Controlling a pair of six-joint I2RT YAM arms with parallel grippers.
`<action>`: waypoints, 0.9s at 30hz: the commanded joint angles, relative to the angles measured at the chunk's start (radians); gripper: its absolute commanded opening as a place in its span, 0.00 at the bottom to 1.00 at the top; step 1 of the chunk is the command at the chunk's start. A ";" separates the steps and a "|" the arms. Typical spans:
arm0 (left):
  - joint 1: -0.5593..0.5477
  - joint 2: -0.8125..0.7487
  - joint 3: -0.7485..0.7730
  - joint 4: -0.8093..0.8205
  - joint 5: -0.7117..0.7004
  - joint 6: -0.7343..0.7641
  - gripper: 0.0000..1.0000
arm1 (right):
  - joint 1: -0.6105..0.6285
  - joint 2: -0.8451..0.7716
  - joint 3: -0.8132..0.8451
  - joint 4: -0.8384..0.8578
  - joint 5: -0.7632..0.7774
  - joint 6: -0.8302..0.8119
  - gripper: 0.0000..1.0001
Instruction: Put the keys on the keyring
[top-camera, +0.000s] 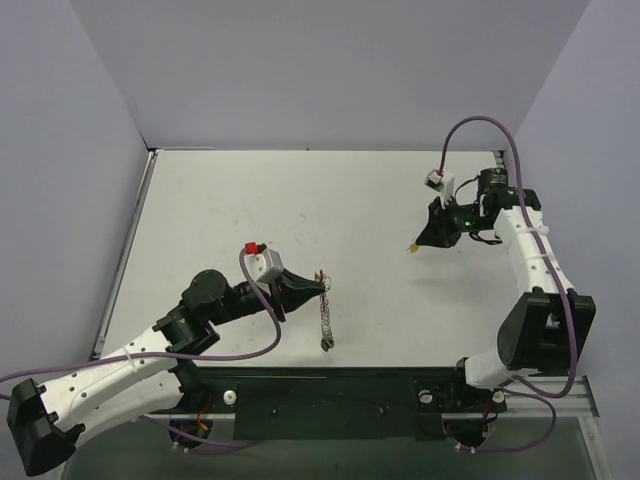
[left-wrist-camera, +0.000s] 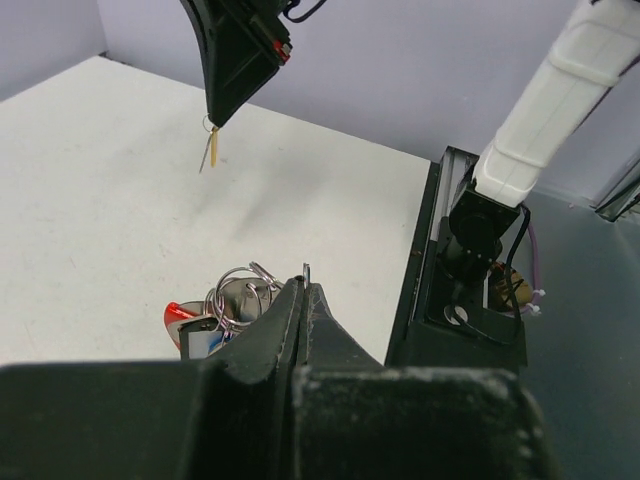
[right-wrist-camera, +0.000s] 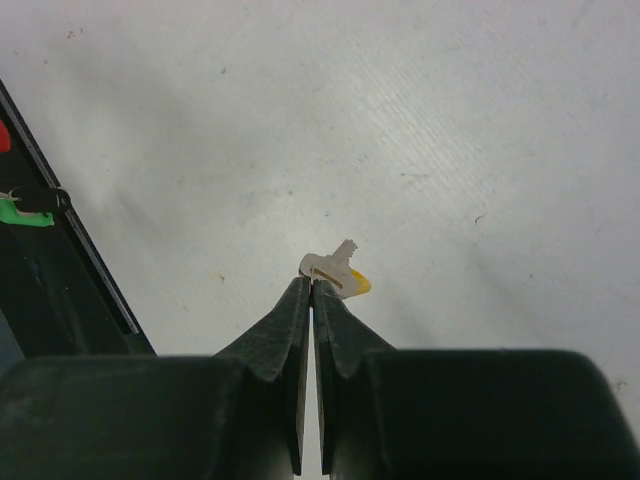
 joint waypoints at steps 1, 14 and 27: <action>-0.007 0.044 0.104 0.124 0.037 0.053 0.00 | -0.002 -0.166 -0.032 -0.024 -0.155 -0.065 0.00; -0.067 0.196 0.268 0.154 0.106 0.191 0.00 | -0.002 -0.436 0.060 -0.284 -0.325 -0.302 0.00; -0.110 0.253 0.219 0.278 0.191 0.343 0.00 | 0.146 -0.600 0.008 -0.817 -0.272 -0.879 0.00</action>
